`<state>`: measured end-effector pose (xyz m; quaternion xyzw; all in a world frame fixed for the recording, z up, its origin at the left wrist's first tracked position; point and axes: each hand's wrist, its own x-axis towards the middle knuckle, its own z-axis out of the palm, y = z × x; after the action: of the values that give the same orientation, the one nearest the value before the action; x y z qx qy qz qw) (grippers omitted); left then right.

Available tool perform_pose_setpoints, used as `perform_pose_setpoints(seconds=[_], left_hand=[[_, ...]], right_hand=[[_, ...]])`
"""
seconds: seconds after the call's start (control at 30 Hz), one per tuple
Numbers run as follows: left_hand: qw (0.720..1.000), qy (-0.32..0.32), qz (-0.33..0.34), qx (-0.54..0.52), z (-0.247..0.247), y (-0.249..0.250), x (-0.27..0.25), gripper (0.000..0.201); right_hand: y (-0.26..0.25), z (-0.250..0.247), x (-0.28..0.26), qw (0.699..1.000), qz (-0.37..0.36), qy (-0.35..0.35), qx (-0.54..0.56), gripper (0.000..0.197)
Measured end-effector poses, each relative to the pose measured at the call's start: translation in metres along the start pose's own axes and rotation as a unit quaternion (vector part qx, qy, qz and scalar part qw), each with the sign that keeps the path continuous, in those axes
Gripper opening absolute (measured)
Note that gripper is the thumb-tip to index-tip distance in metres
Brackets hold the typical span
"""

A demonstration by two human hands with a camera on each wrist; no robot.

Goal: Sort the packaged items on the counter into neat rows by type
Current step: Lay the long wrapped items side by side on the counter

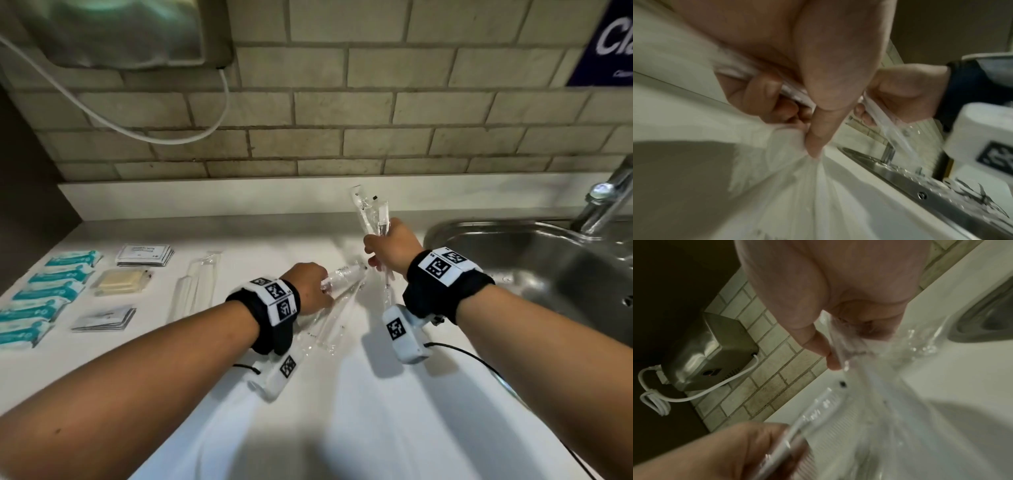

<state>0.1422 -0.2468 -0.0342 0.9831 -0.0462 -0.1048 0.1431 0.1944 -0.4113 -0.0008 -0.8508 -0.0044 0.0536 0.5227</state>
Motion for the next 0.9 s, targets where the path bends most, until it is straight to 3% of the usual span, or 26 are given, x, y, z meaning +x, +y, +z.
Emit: perform_pose_setpoints(seconds=[0.1, 0.23, 0.4, 0.57, 0.7, 0.8, 0.9], left_hand=[[0.997, 0.042, -0.036, -0.062, -0.011, -0.020, -0.001, 0.025], [0.984, 0.103, -0.112, -0.088, -0.023, -0.055, -0.004, 0.022], [0.980, 0.076, -0.174, -0.060, -0.023, -0.081, -0.012, 0.028], [0.971, 0.041, -0.222, -0.079, -0.011, -0.090, -0.014, 0.030], [0.966, 0.028, -0.250, -0.068, -0.010, -0.098, -0.019, 0.037], [0.961, 0.045, -0.266, -0.055, -0.013, -0.106, -0.023, 0.042], [0.955, 0.075, -0.277, -0.068, -0.014, -0.117, -0.024, 0.060]], right_hand=[[0.006, 0.013, 0.001, 1.000, 0.013, -0.011, -0.021, 0.016], [0.017, 0.026, -0.003, 0.995, 0.053, -0.040, -0.075, 0.031], [0.028, 0.042, -0.011, 0.976, 0.124, -0.080, -0.163, 0.043], [0.036, 0.066, -0.015, 0.950, 0.167, -0.055, -0.259, 0.065], [0.034, 0.082, -0.010, 0.940, 0.163, -0.079, -0.291, 0.093], [0.023, 0.097, -0.005, 0.942, 0.136, -0.108, -0.287, 0.088], [0.011, 0.116, 0.003, 0.939, 0.111, -0.126, -0.300, 0.081]])
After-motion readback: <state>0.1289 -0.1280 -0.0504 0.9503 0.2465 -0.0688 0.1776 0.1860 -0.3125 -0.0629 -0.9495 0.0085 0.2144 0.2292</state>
